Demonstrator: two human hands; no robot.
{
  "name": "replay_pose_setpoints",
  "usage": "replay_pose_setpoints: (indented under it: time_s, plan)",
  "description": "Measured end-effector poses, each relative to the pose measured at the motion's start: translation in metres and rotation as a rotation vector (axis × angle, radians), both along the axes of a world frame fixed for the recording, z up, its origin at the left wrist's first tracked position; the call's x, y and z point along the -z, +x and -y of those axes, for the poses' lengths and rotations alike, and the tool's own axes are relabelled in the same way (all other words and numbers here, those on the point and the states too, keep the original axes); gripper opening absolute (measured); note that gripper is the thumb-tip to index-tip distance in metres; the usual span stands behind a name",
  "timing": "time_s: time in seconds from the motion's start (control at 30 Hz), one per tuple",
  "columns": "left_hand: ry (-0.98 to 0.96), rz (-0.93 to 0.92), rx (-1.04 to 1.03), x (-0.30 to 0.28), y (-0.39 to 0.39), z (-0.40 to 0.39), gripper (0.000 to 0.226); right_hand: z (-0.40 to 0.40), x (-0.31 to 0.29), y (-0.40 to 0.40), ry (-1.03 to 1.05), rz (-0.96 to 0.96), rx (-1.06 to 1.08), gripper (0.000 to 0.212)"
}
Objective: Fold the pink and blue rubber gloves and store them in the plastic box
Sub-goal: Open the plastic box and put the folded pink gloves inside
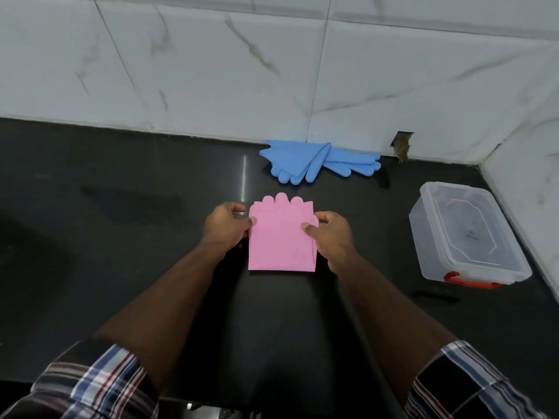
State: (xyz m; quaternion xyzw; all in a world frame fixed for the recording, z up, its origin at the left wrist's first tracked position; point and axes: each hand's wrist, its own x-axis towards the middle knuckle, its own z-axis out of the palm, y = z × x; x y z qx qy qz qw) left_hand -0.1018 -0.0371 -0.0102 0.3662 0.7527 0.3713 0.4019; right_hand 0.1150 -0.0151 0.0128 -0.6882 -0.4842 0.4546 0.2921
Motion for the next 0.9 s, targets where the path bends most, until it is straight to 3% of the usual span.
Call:
replay_pose_setpoints:
  time_s: [0.1,0.2,0.33,0.43,0.63,0.8,0.9]
  plan:
    - [0.001,-0.101,0.000,-0.006,0.007,0.006,0.032,0.004,-0.002,0.007,0.011,0.105,-0.094,0.040]
    - [0.111,-0.363,0.007,-0.016,0.024,0.012,0.043,0.007,-0.009,0.017,0.032,0.196,-0.157,0.049]
    - [0.300,-0.444,0.113,-0.036,0.074,0.021,0.028,0.013,-0.023,0.035,0.063,0.241,-0.240,0.052]
    - [0.335,-0.335,0.224,-0.045,0.123,0.025,0.020,0.019,-0.041,0.054,0.159,0.276,-0.250,0.050]
    - [0.167,-0.053,0.375,-0.050,0.194,0.016,0.021,0.005,-0.084,0.149,0.381,0.461,-0.034,0.044]
    - [0.153,0.065,0.443,-0.052,0.242,0.010,0.028,-0.007,-0.085,0.231,0.286,0.700,0.110,0.054]
    - [0.148,0.091,0.438,-0.054,0.258,0.003,0.031,-0.009,-0.079,0.256,0.180,0.671,0.078,0.061]
